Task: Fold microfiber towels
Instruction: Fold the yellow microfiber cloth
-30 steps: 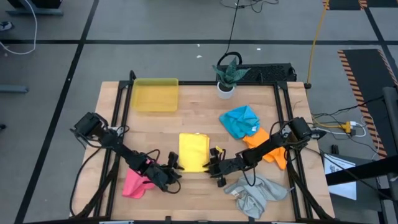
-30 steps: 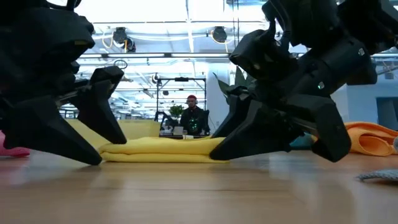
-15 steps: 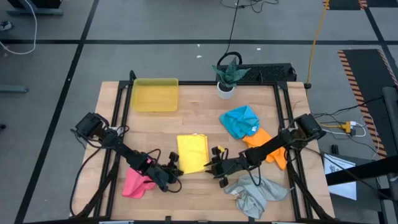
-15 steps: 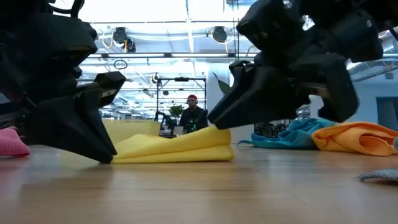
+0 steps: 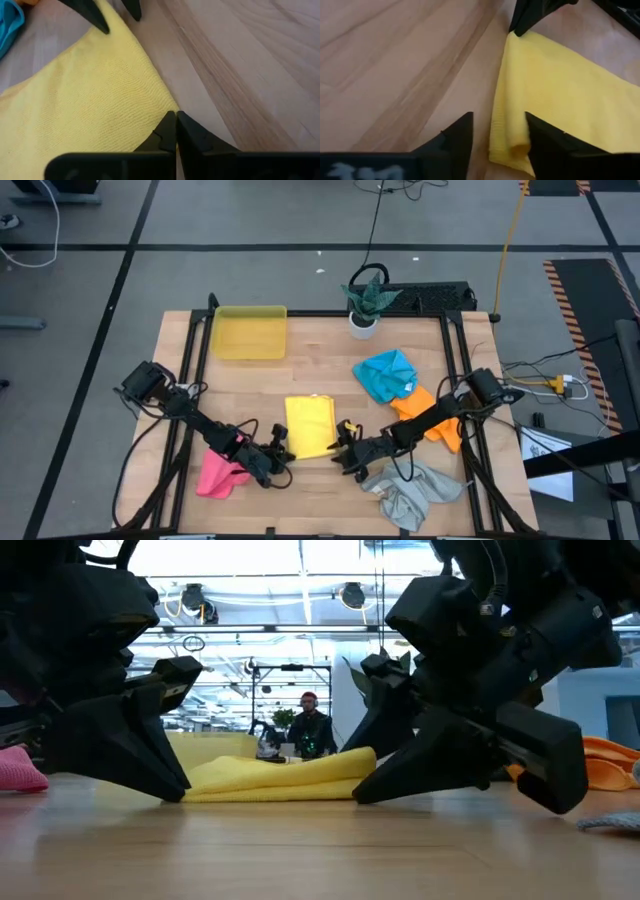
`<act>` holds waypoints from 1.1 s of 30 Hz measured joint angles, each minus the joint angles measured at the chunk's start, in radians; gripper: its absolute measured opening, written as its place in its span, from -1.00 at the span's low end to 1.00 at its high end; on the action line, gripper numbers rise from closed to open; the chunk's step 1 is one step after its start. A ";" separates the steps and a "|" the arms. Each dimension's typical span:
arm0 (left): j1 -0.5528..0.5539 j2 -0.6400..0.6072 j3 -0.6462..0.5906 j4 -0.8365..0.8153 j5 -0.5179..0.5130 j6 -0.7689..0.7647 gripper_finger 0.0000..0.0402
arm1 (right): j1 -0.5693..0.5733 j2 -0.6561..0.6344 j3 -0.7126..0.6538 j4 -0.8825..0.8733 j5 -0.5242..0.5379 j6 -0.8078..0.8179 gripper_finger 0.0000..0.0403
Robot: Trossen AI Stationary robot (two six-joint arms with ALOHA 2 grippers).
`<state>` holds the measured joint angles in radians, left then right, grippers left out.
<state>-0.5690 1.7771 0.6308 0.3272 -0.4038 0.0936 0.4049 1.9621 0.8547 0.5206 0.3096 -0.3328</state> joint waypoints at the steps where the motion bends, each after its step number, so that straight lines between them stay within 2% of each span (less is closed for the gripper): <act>1: 0.000 0.000 0.000 0.001 0.000 -0.002 -0.98 | 0.000 0.000 0.000 -0.002 0.000 0.000 -0.32; 4: 0.000 0.001 0.000 0.007 -0.011 0.008 -0.88 | -0.001 0.000 0.000 -0.006 0.003 0.002 -0.56; 9: 0.004 0.000 0.000 0.005 -0.018 -0.038 -0.50 | -0.005 -0.004 0.000 -0.011 0.007 0.071 -0.95; 14: -0.014 -0.020 0.008 0.012 0.024 -0.082 -0.23 | 0.018 -0.028 -0.002 -0.017 -0.005 0.133 -0.93; 17: -0.029 -0.056 0.044 0.026 0.046 -0.077 -0.17 | 0.037 -0.037 -0.002 -0.013 -0.079 0.143 -0.97; 20: -0.013 -0.064 0.079 0.050 0.037 -0.033 -0.16 | 0.051 -0.038 -0.002 -0.004 -0.129 0.185 -0.98; 23: 0.027 -0.060 0.090 0.044 0.055 -0.016 -0.15 | 0.062 -0.039 -0.002 0.000 -0.129 0.232 -0.97; 28: 0.119 -0.025 0.091 -0.063 0.102 -0.079 -0.15 | 0.075 -0.039 -0.002 0.008 -0.129 0.243 -0.98; 33: 0.165 0.041 0.094 -0.038 0.159 -0.121 -0.15 | 0.077 -0.039 -0.002 0.009 -0.131 0.298 -0.98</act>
<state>-0.4043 1.8179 0.7247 0.2891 -0.2447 -0.0275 0.4820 1.9228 0.8524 0.5293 0.1787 -0.0347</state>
